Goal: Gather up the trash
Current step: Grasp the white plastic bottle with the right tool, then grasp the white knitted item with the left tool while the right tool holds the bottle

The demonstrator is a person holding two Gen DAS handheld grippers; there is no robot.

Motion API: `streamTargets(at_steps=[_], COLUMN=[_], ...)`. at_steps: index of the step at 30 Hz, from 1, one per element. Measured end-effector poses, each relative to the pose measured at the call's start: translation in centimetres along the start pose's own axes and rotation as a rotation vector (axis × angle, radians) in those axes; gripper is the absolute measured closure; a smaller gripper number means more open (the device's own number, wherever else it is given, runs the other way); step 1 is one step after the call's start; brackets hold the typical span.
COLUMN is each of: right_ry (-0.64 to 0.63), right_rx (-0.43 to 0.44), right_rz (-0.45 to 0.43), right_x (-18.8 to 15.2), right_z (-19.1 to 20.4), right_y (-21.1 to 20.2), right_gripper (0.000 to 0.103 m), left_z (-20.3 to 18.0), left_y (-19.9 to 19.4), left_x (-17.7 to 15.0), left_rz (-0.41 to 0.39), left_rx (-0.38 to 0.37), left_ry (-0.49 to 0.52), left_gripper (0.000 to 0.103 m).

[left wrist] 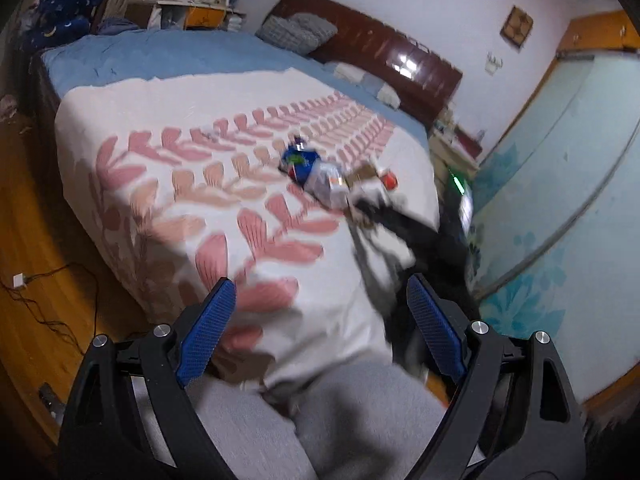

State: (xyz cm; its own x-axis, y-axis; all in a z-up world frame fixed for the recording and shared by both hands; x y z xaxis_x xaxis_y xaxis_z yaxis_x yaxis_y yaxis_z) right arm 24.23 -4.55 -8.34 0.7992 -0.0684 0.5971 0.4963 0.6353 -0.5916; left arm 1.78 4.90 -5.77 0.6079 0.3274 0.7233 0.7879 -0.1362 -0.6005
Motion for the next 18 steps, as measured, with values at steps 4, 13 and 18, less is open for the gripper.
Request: streamTargets(at_steps=[4, 13, 18], right_ry=[-0.056, -0.078, -0.045], right_rx=[0.050, 0.109, 0.159], right_rz=[-0.027, -0.008, 0.005], right_x=[-2.5, -3.7, -3.6], right_z=[0.7, 0.3, -0.4], right_y=[-2.3, -2.4, -2.2], right_gripper=[0.084, 0.084, 0.084], left_z=[4.1, 15.3, 19.7], left_y=[3.2, 20.0, 28.6], left_x=[5.7, 15.7, 16.5], left_rz=[-0.047, 0.049, 0.231], left_rx=[0.120, 0.313, 0.476], left_ry=[0.028, 0.072, 0.135], left_gripper=[0.015, 0.012, 0.012])
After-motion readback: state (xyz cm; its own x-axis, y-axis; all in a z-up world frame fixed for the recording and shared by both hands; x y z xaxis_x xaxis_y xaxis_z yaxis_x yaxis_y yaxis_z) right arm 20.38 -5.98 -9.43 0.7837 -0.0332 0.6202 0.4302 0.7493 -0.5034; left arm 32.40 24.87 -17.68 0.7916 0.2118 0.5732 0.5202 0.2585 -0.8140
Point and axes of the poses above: each gripper's, at about its wrist camera, not at the fingertips, and y roughly the way its jaws point, z to its left, x to its top, the point moved 8 cm from there along y, roughly the way its jaws point, and after that the axes turned 8 degrees about y, right-handed, at the moved point
